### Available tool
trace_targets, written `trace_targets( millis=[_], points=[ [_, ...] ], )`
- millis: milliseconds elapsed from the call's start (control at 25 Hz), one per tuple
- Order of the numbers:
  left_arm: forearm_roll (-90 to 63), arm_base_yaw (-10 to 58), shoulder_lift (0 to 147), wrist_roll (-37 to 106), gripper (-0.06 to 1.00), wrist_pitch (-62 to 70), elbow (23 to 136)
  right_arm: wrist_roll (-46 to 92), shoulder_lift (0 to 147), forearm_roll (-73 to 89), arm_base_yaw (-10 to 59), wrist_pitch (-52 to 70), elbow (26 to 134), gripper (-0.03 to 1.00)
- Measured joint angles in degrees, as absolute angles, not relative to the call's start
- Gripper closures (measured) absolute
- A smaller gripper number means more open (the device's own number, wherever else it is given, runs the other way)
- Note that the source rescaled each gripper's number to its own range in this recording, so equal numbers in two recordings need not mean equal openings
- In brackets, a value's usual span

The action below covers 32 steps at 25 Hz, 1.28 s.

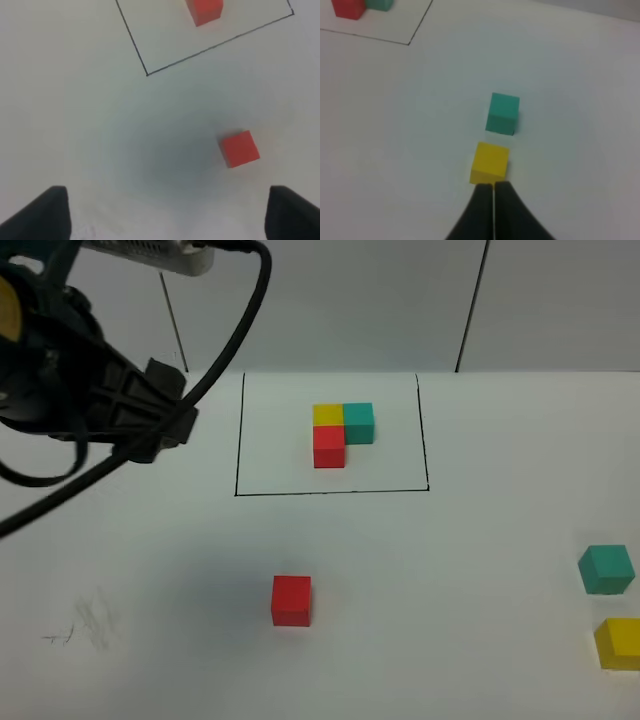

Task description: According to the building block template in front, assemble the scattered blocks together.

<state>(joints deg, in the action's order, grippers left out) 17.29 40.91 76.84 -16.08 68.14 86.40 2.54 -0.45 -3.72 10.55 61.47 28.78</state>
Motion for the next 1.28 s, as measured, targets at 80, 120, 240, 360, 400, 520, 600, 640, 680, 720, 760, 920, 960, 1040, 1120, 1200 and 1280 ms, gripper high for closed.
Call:
trace_targets(
  millis=[80,120,240,360,400,520,600,640,680,720,760,920,960,1040,1120,1200,1280],
  points=[
    [17.21,40.91,74.52,-12.48,0.10,68.17,86.40,2.54,-0.45,-3.72,10.55,61.47,28.78,0.96],
    [17.17,40.91,73.65,-11.92,0.10,68.17,86.40,2.54,-0.45,-3.72,10.55,61.47,28.78,0.96],
    [17.12,40.91,70.13,-11.46,0.10,68.17,85.65,2.54,-0.45,-3.72,10.55,61.47,28.78,0.96],
    [15.51,39.32,64.79,-11.25,0.10,68.17,81.35,2.54,-0.45,-3.72,10.55,61.47,28.78,0.96],
    [14.47,37.74,62.79,-11.20,0.10,68.17,79.04,2.54,-0.45,-3.72,10.55,61.47,28.78,0.96],
    [9.66,30.99,55.28,-11.18,0.11,68.17,71.63,2.54,-0.45,-3.72,10.55,61.47,28.78,0.96],
    [7.49,26.13,50.76,-11.18,0.11,68.21,66.77,2.54,-0.45,-3.72,10.55,61.47,28.78,0.96],
    [6.89,23.59,48.28,-11.18,0.12,68.21,64.26,2.54,-0.45,-3.72,10.55,61.47,28.78,0.96],
    [6.65,21.10,45.77,-11.18,0.12,68.21,61.77,2.54,-0.45,-3.72,10.55,61.47,28.78,0.96],
    [6.59,18.80,43.61,-11.18,0.12,68.21,59.42,2.54,-0.45,-3.72,10.55,61.47,28.78,0.96],
    [6.52,17.04,40.98,-11.18,0.12,68.21,57.55,2.54,-0.45,-3.72,10.55,61.47,28.78,0.96],
    [6.24,10.66,31.40,-10.92,0.12,67.91,49.55,2.54,-0.45,-3.72,10.55,61.47,28.78,0.96],
    [6.24,9.39,29.17,-10.68,0.12,67.45,47.45,2.54,-0.45,-3.72,10.55,61.47,28.78,0.96],
    [6.36,7.70,25.55,-9.76,0.12,65.38,43.73,2.54,-0.45,-3.72,10.55,61.47,28.78,0.96],
    [6.37,6.41,22.43,-8.65,0.12,62.14,40.02,2.54,-0.45,-3.72,10.55,61.47,28.78,0.96],
    [6.37,5.34,19.42,-7.53,0.12,59.12,36.99,2.54,-0.45,-3.72,10.55,61.47,28.78,0.96],
    [6.24,4.23,16.98,-6.98,0.12,56.78,34.10,2.54,-0.45,-3.72,10.55,61.47,28.78,0.96]
  ],
)
